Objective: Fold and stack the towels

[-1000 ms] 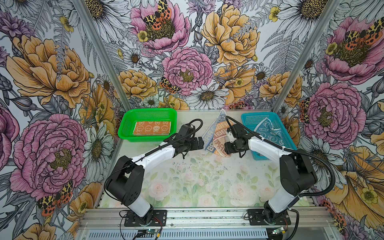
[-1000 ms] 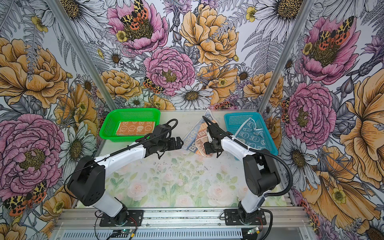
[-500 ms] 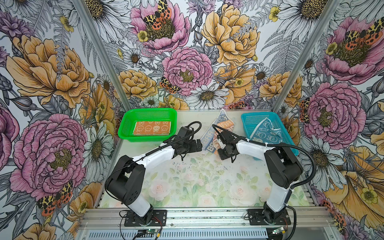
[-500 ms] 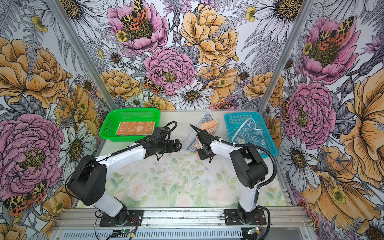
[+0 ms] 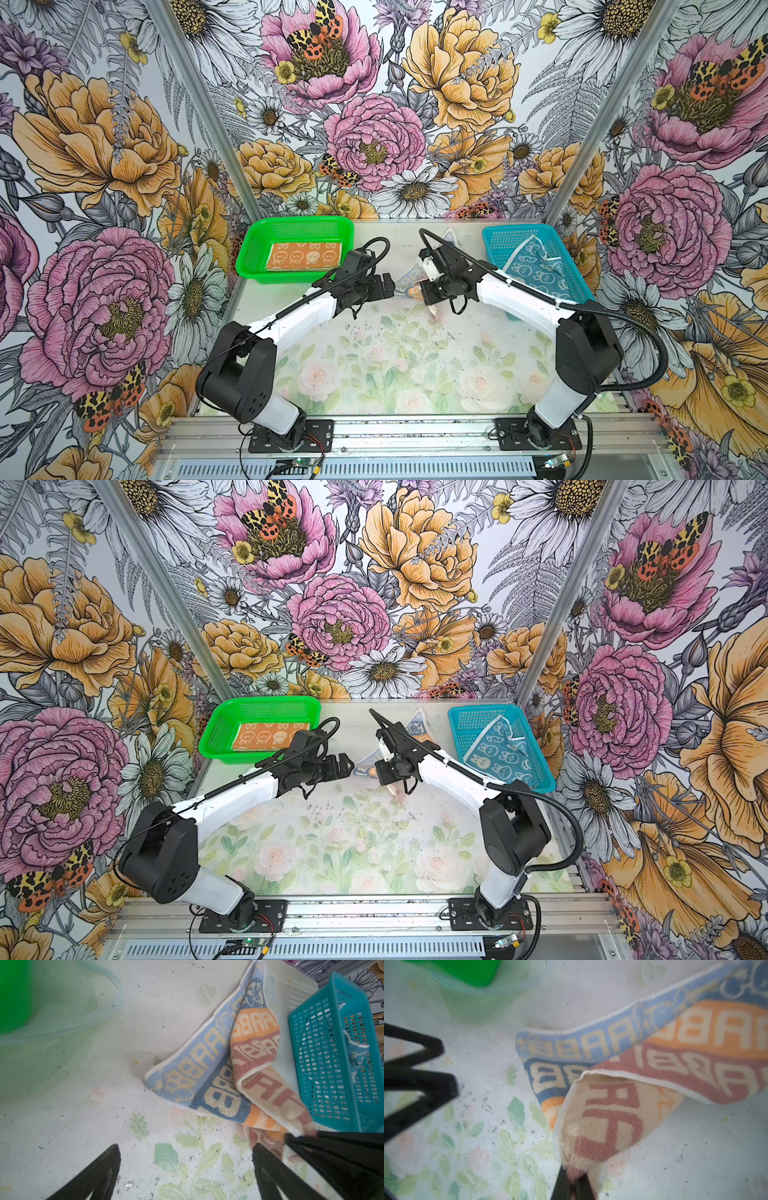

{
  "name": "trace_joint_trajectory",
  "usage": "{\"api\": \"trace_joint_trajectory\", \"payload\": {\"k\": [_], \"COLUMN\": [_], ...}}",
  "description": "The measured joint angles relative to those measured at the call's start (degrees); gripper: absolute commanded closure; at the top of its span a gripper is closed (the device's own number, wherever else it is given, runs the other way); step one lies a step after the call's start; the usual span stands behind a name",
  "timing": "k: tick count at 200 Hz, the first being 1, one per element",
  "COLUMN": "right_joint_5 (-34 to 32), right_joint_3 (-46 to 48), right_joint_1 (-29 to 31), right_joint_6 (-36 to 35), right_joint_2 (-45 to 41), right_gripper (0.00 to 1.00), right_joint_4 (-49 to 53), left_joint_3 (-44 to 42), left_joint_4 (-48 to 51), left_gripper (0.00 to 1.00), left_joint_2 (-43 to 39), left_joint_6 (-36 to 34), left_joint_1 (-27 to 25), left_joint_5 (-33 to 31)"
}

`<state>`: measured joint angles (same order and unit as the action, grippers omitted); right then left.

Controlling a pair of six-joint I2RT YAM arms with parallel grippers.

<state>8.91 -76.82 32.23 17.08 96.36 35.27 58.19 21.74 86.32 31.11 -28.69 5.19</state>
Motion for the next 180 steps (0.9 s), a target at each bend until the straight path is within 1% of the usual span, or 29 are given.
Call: {"api": "trace_joint_trajectory", "payload": {"k": [14, 25, 37, 52, 65, 77, 91, 105, 119, 143, 162, 180], "right_joint_5": [3.26, 4.83, 5.99, 6.45, 6.62, 6.58, 6.38, 6.23, 5.73, 4.63, 4.07, 4.07], "right_joint_3": [-3.67, -5.95, -8.02, -10.25, -10.91, -10.71, -9.97, -9.03, -6.64, -1.4, 2.25, 5.64], "right_joint_1": [-4.39, -8.31, -11.98, -15.78, -17.51, -18.08, -18.01, -17.64, -17.25, -16.41, -15.32, -14.45], "right_joint_6": [1.44, 2.6, 3.61, 4.72, 5.22, 5.07, 4.87, 4.76, 4.52, 4.33, 4.37, 4.57], "right_joint_2": [0.31, 2.4, 6.45, 13.35, 18.4, 21.27, 21.84, 20.37, 17.07, 9.57, 5.6, 4.87], "right_gripper": [0.99, 0.94, 0.81, 0.68, 0.57, 0.47, 0.4, 0.33, 0.29, 0.27, 0.27, 0.28], "right_joint_4": [-0.46, -1.16, -1.51, -1.25, -0.55, 1.07, 2.64, 3.06, 3.02, 3.04, 2.51, 0.96], "left_joint_3": [0.11, 0.15, 0.2, 0.2, 0.2, 0.2, 0.2, 0.2, 0.2, 0.72, 2.73, 4.98], "left_joint_4": [0.35, 0.57, 0.79, 0.83, 0.96, 1.14, 1.36, 1.51, 1.62, 1.84, 1.84, 1.77], "left_gripper": [0.01, 0.01, 0.01, 0.01, 0.01, 0.01, 0.01, 0.01, 0.01, 0.01, 0.01, 0.01], "left_joint_2": [-0.11, -0.11, -0.09, -0.09, -0.09, -0.11, -0.09, -0.09, -0.09, 0.68, 4.04, 8.24], "left_joint_6": [-0.11, -0.2, -0.17, -0.17, -0.17, -0.17, -0.17, -0.17, -0.17, -0.17, -0.31, -0.68], "left_joint_1": [0.02, 0.0, 0.0, 0.0, 0.0, -0.13, -0.42, -0.94, -1.81, -3.78, -5.35, -6.58], "left_joint_5": [0.0, 0.0, 0.0, 0.02, 0.04, 0.04, 0.04, 0.02, 0.02, 0.02, 0.02, 0.02]}}
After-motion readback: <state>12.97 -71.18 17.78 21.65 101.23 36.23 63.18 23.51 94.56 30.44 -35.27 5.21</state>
